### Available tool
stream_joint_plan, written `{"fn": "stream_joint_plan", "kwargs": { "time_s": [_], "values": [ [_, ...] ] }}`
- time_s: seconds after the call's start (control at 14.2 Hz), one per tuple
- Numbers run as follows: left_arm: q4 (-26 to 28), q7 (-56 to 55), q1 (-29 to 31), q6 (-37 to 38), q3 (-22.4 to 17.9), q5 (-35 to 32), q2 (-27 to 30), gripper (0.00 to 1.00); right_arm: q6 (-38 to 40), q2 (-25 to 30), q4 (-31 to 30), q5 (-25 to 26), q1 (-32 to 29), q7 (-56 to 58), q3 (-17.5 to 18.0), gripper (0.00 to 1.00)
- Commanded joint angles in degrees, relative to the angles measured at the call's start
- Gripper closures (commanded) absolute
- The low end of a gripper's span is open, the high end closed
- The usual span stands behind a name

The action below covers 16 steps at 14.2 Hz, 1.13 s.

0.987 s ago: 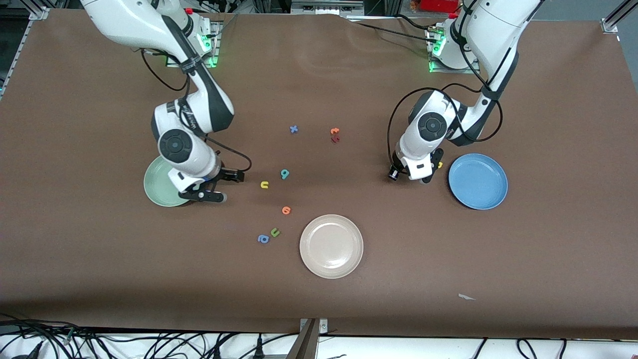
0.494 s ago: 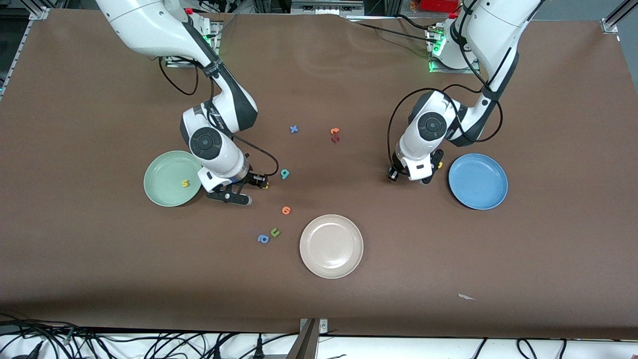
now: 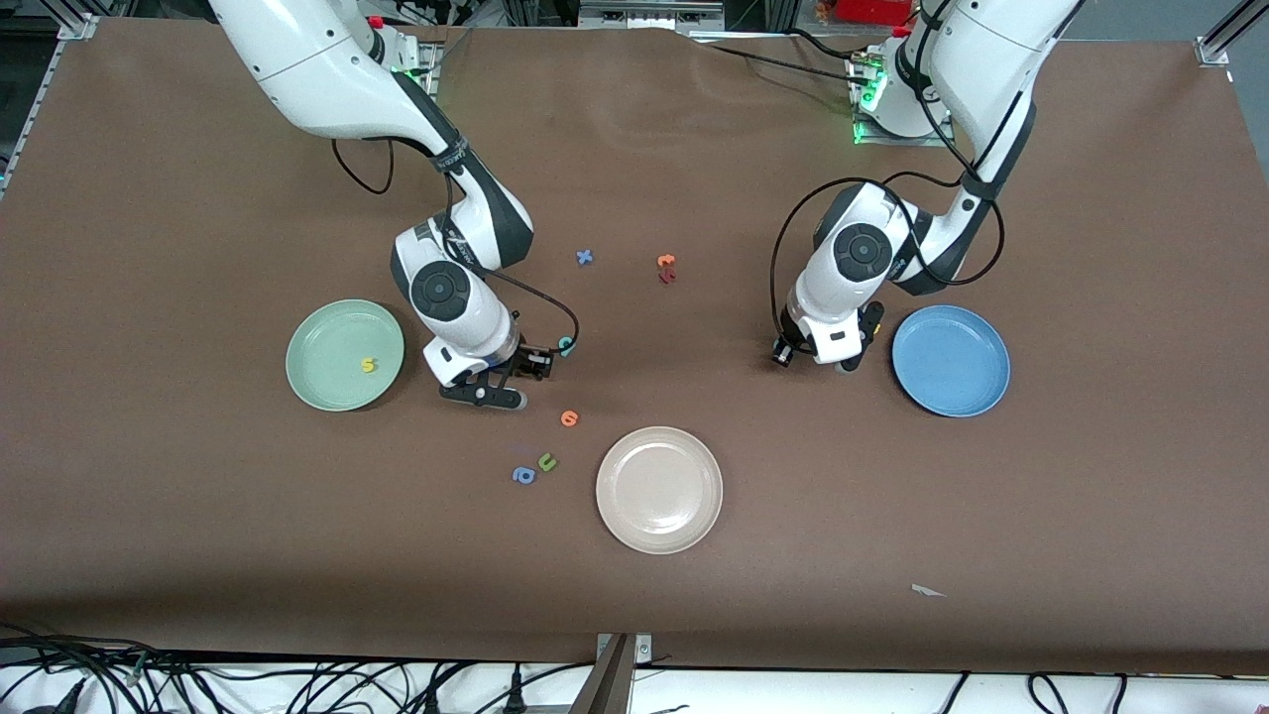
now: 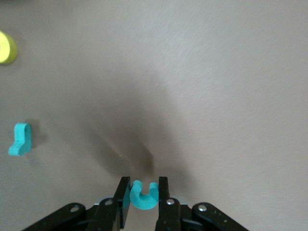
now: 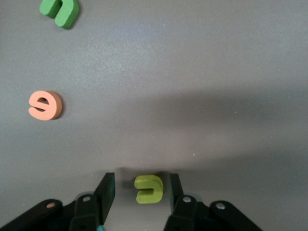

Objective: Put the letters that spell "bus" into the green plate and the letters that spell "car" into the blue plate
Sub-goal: 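Grasp the yellow u beside the green plate with the right gripper, then drop the teal c into the blue plate while the right gripper places the u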

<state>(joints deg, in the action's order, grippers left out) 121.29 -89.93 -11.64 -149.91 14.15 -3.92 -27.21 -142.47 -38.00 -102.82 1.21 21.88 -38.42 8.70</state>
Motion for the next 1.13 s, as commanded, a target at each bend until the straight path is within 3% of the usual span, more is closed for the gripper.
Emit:
{"fn": "stream_joint_plan", "kwargs": {
  "time_s": [0.0,0.14,0.21,0.28,0.49,0.71,0.78,0.92,1.06],
  "values": [
    [0.44,2.63,3.98,3.73,0.44,-1.8,7.15,0.98,0.0,-1.2,1.22,0.81,0.09,-0.42,0.09,0.46],
    [-1.14,8.24,6.7,9.96,0.53,-1.1,9.88,0.97,0.0,-1.47,1.22,0.89,0.09,-0.34,0.09,0.5],
    [-2.1,13.06,8.72,13.21,0.61,-0.83,10.5,0.97,0.09,-1.47,1.13,0.98,0.18,-0.34,0.09,0.57],
    [-2.98,19.38,11.09,16.38,0.62,-0.74,11.21,0.97,0.09,-1.55,0.78,0.98,0.18,-0.34,0.09,0.59],
    [-3.26,41.77,18.73,23.77,0.53,-0.74,12.0,0.94,0.26,-1.91,0.69,1.6,0.18,0.45,0.0,0.77],
    [-2.38,60.18,26.65,25.02,0.53,-0.74,11.31,0.92,1.57,-1.38,1.04,1.6,0.01,1.25,-0.18,0.84],
    [-2.46,62.14,27.28,24.76,0.53,-0.74,10.17,0.91,3.41,-0.68,1.39,1.6,-0.17,1.59,-0.35,0.84],
    [-2.46,62.68,27.28,23.36,0.44,-0.91,7.54,0.82,7.8,2.3,1.57,1.6,-0.43,4.39,-1.14,0.84],
    [-2.29,62.68,27.37,21.78,0.44,-1.09,5.34,0.68,13.24,5.29,1.57,1.51,-0.52,10.44,-4.12,0.84]
  ]
}}
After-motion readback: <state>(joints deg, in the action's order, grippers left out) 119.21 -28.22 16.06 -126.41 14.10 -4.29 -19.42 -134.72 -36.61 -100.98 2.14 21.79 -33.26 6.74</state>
